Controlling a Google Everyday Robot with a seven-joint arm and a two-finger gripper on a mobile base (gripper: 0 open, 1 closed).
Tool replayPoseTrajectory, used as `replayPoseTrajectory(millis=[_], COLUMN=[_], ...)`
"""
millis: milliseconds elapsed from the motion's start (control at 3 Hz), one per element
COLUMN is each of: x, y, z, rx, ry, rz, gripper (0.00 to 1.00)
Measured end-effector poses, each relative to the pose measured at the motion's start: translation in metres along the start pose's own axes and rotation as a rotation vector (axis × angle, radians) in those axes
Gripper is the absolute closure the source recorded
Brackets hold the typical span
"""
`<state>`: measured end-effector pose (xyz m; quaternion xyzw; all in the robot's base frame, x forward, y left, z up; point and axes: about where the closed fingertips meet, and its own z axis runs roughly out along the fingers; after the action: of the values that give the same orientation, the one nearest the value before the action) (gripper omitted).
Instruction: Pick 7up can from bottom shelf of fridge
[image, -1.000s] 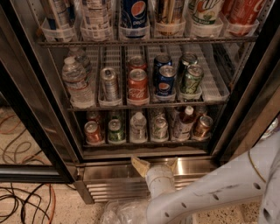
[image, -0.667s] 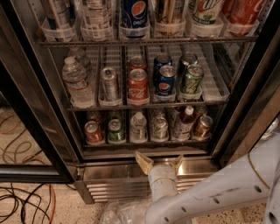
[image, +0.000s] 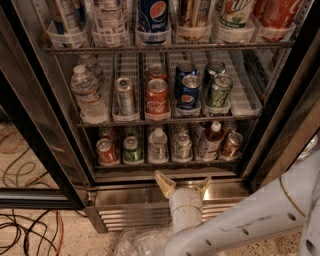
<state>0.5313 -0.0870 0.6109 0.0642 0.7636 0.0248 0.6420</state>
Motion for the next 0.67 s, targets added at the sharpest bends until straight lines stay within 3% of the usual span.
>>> replayPoseTrajectory(millis=[667], x=[0.035], y=[0.015], z=[0.021], rx=[-0.014], ry=[0.047], rz=[0.042], gripper=[0.23])
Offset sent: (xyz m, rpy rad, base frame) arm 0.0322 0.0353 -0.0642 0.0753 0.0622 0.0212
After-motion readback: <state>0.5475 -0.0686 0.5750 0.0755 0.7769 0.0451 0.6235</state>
